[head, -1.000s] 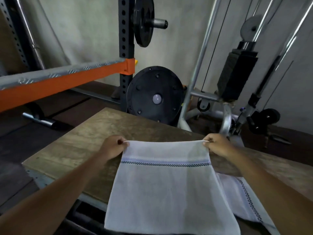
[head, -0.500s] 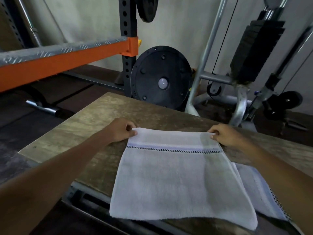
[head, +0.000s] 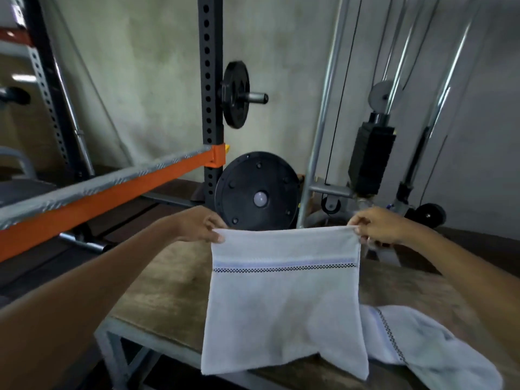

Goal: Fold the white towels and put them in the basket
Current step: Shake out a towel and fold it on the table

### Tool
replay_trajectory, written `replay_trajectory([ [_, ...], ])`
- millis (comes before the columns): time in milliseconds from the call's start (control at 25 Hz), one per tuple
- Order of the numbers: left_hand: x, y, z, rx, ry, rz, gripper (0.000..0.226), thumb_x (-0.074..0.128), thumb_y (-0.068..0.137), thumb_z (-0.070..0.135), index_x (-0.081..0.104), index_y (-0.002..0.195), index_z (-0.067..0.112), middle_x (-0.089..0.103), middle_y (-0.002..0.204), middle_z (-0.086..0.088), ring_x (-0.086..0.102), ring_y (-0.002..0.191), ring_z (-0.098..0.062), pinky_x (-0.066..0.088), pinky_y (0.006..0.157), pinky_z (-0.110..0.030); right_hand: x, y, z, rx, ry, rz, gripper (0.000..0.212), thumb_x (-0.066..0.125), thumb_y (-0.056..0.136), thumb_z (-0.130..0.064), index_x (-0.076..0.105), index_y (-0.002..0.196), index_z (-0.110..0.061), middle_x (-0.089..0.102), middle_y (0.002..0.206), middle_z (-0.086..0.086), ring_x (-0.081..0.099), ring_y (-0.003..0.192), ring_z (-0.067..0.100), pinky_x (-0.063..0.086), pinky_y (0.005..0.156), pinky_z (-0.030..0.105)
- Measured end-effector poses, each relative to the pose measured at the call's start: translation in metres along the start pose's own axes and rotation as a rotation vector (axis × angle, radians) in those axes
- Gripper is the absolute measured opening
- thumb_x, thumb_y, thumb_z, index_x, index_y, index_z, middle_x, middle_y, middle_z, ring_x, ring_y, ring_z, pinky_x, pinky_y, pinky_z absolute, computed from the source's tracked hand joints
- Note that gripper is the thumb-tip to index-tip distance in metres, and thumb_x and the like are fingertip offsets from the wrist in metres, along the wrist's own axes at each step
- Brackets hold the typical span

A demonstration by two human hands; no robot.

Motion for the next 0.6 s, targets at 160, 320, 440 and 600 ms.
replay_trajectory([
  [160,-0.069,-0.038,0.085,0.111,0.324,0.193,0.016,0.075,0.079,0.021,0.076,0.092,0.012,0.066,0.073,0.011,0.058,0.066,-0.002,0.041,0.060,-0.014,-0.088,-0.062,-0.045,-0.081,-0.056,0.194,0.016,0.053,0.092,-0.001,0.065,0.090,-0.012,0.066,0.084,0.004,0.060,0.072,0.012,0.043,0.054,0.011],
  [320,-0.111,-0.089,0.154,0.212,0.384,0.400,0.008,0.078,0.075,0.022,0.072,0.074,0.016,0.059,0.063,0.008,0.049,0.058,-0.007,0.035,0.055,-0.019,-0.138,-0.129,-0.068,-0.131,-0.071,0.250,0.012,0.054,0.092,-0.003,0.063,0.094,-0.010,0.068,0.089,0.009,0.064,0.075,0.014,0.047,0.063,0.023],
  [440,-0.117,-0.115,0.175,0.240,0.337,0.421,0.021,0.069,0.083,0.018,0.057,0.069,0.010,0.054,0.066,0.000,0.046,0.061,-0.014,0.033,0.055,-0.023,-0.141,-0.164,-0.077,-0.145,-0.111,0.198,0.019,0.056,0.090,-0.001,0.060,0.083,-0.017,0.068,0.085,0.009,0.066,0.078,0.020,0.051,0.075,0.035],
  [600,-0.105,-0.135,0.175,0.237,-0.034,0.207,0.020,0.071,0.083,0.012,0.052,0.075,0.010,0.061,0.064,-0.003,0.055,0.055,-0.009,0.046,0.055,-0.025,-0.146,-0.196,-0.079,-0.139,-0.109,0.295,0.022,0.056,0.090,-0.002,0.058,0.081,-0.022,0.065,0.081,-0.001,0.062,0.071,0.008,0.047,0.066,0.022],
])
Point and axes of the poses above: each hand's wrist, its own y-axis towards the middle knuckle, its own x-axis out of the palm, z = x × y, the point moved 4 cm from there along y, towards the middle knuckle
